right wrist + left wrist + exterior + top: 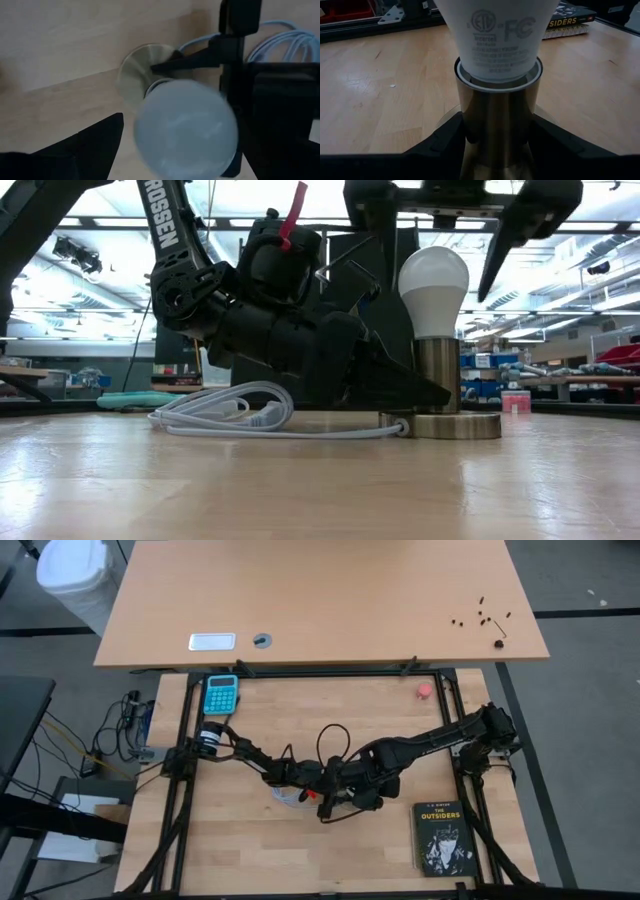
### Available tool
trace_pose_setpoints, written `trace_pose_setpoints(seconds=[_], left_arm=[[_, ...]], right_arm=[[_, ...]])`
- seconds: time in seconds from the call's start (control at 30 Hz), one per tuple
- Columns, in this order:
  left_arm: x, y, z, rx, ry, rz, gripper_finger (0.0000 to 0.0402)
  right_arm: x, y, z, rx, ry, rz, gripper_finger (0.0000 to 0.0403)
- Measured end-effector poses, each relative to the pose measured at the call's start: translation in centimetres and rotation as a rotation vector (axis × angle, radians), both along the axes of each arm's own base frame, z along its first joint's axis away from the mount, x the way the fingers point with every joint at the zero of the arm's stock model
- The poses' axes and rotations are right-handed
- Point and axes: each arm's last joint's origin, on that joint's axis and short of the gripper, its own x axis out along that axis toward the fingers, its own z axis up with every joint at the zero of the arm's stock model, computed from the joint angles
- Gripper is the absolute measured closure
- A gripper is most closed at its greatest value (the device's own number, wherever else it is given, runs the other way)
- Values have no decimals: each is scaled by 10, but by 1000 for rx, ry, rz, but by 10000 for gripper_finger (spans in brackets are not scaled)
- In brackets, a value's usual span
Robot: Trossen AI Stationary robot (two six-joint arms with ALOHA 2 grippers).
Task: Screw lightbulb
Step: Insert the lightbulb into the lamp
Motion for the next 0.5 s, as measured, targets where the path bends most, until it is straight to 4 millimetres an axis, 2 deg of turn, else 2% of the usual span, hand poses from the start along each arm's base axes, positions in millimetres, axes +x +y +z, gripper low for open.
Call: trace_pose_setpoints(seconds=[0.23,0.5], left_arm=[[0,0,0,0,0,0,207],[0,0,0,-3,1,1,207]], right_arm=[[-1,-2,-11,12,12,-1,28],[2,-8,-12,3,-1,87,42]])
